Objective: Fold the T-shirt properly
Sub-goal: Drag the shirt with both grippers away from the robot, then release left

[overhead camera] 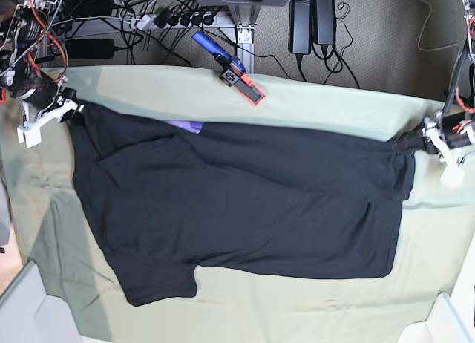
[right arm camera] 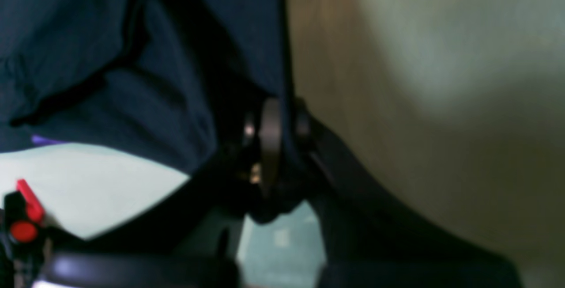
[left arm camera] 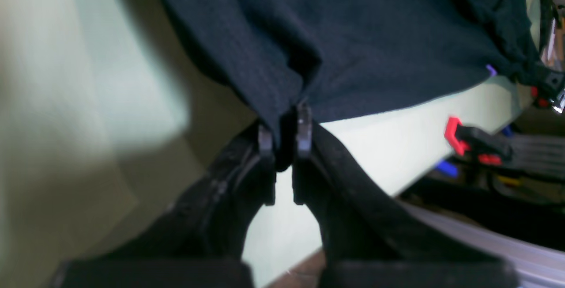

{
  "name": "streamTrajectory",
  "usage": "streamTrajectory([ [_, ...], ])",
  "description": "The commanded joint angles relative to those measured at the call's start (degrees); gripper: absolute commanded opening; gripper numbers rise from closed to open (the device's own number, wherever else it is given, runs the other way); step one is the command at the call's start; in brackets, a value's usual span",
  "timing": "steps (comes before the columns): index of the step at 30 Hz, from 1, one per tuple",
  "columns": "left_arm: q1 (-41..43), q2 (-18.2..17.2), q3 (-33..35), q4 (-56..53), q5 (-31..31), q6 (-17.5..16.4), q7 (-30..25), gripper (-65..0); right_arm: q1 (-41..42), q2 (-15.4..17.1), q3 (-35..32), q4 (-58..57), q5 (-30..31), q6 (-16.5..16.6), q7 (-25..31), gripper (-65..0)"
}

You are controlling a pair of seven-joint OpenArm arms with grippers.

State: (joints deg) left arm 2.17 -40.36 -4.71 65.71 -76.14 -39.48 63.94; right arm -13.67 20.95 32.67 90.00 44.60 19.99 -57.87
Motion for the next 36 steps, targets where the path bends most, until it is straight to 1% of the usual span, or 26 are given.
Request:
streamTrajectory([
  [1, -0.2, -2.0, -1.0, 0.8, -1.0, -0.5, -0.2, -65.0, -0.7, 1.3, 0.7, 1.6, 0.2, 3.9, 0.8, -65.0],
  [6, 2.8, -2.1, -3.3, 0.8, -1.6, -0.5, 0.4, -65.0, -4.5, 1.2, 1.4, 4.2, 0.4, 3.8, 0.8, -65.0],
  [9, 3.8, -2.1, -4.0, 0.8, -4.3, -0.5, 2.1, -65.0, -6.1, 1.2, 1.9, 4.9, 0.4, 3.9, 0.8, -65.0],
  [11, 4.0, -2.0, -4.0, 0.8, -5.1, -0.5, 3.3, -65.0, -6.9, 1.2, 2.4, 4.9, 0.4, 3.9, 0.8, -65.0],
  [19, 4.7, -2.0, -4.0, 0.8, -5.5, -0.5, 2.7, -65.0, -7.9, 1.2, 4.6, 4.9, 0.4, 3.9, 1.1, -65.0],
  [21, 4.7, -2.0, -4.0, 0.8, -5.4, -0.5, 2.7, -65.0, -7.9, 1.2, 4.6, 4.9, 0.3, 3.9, 2.2, -65.0],
  [25, 4.7, -2.0, -4.0, 0.8, -5.0, -0.5, 2.4, -65.0, -7.8, 1.2, 4.6, 4.9, -2.4, 3.8, 4.3, -65.0],
  [26, 4.7, -2.0, -4.0, 0.8, -4.5, -0.5, 2.1, -63.0, -7.8, 1.2, 4.6, 4.9, -2.4, 3.8, 4.5, -65.0],
  [29, 4.7, -2.0, -4.0, 0.8, -1.8, -0.5, 0.3, -45.5, -7.8, 1.1, 4.6, 4.9, -2.4, 3.8, 4.5, -65.0],
  [30, 4.7, -2.0, -4.0, 0.8, -1.1, -0.5, 0.1, -40.6, -7.8, 1.1, 4.6, 4.9, -2.4, 3.8, 4.5, -65.0],
  [31, 4.7, -2.0, -4.0, 0.8, -0.5, -0.5, 0.0, -37.0, -7.8, 1.1, 4.6, 4.9, -2.4, 3.8, 4.5, -65.0],
  [32, 4.7, -2.0, -4.0, 0.8, 0.2, -0.5, -0.4, -35.2, -7.8, 1.1, 4.6, 4.9, -2.4, 3.8, 4.5, -59.7],
  [34, 4.7, -2.1, -4.1, 0.8, 1.8, -0.5, -1.1, -34.9, -7.7, 1.1, 4.6, 4.9, -3.9, 3.8, 4.5, -43.7],
  [35, 4.7, -2.1, -4.4, 0.8, 2.3, -0.5, -1.2, -34.9, -7.6, 1.1, 4.6, 4.9, -5.0, 3.8, 4.5, -37.1],
  [36, 4.7, -2.1, -4.8, 0.8, 2.4, -0.5, -1.2, -34.9, -7.6, 1.1, 4.6, 4.9, -5.4, 3.8, 4.8, -32.4],
])
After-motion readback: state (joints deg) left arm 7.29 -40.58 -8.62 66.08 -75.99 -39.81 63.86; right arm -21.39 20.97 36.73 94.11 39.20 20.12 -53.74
